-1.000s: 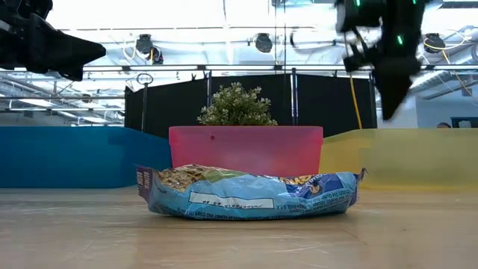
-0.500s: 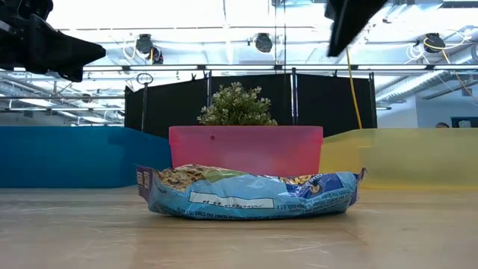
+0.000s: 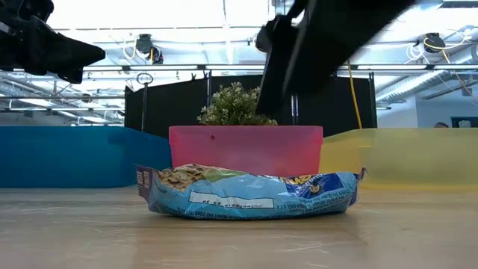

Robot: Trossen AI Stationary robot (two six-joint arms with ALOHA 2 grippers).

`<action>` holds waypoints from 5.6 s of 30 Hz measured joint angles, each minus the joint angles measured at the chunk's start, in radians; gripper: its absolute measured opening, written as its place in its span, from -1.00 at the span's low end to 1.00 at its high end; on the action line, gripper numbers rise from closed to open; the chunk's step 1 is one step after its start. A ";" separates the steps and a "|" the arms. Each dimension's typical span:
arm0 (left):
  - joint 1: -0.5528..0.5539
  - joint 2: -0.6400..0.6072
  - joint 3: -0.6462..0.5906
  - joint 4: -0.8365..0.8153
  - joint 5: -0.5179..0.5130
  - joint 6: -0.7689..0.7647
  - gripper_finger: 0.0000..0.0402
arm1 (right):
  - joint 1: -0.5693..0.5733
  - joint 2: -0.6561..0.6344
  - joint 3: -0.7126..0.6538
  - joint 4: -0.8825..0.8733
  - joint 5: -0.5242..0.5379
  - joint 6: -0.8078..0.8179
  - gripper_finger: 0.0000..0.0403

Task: Pick and place Granola Bars by type
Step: Put the blue granola bar into the yellow bin, then return to Home Position

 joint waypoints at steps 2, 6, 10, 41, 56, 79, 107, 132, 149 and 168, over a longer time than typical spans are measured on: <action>0.000 0.000 0.000 -0.011 0.000 0.000 -0.81 | 0.000 0.030 0.000 0.008 0.007 -0.027 0.32; 0.000 0.000 0.000 -0.017 0.001 0.000 -0.81 | -0.006 0.080 0.000 0.033 0.001 -0.055 0.33; 0.000 0.000 0.000 -0.017 0.001 0.000 -0.81 | -0.006 0.128 0.000 0.014 0.001 -0.064 0.31; 0.000 0.000 0.000 -0.015 0.000 -0.004 -0.81 | -0.117 -0.381 -0.035 -0.542 0.243 -0.201 -0.82; 0.000 0.000 0.000 -0.009 0.000 0.030 -0.81 | -0.450 -0.931 -0.764 -0.302 0.165 -0.212 -0.85; 0.000 0.000 0.000 0.002 0.000 0.031 -0.81 | -0.535 -0.758 -0.920 -0.095 -0.035 -0.199 -0.60; 0.006 0.000 0.000 0.100 -0.207 0.201 -0.88 | -0.492 -1.603 -1.078 0.384 -0.133 -0.274 -0.96; -0.076 -0.206 0.028 0.067 -0.278 0.452 -0.98 | -0.492 -1.837 -1.478 0.748 -0.263 -0.346 -1.00; 0.136 -0.219 0.028 -0.150 0.158 0.299 -0.99 | -0.528 -1.868 -1.563 0.845 -0.315 -0.452 -1.00; 0.134 -0.439 0.028 -0.222 0.187 0.401 -0.99 | -0.534 -1.981 -1.565 0.731 -0.312 -0.506 -1.00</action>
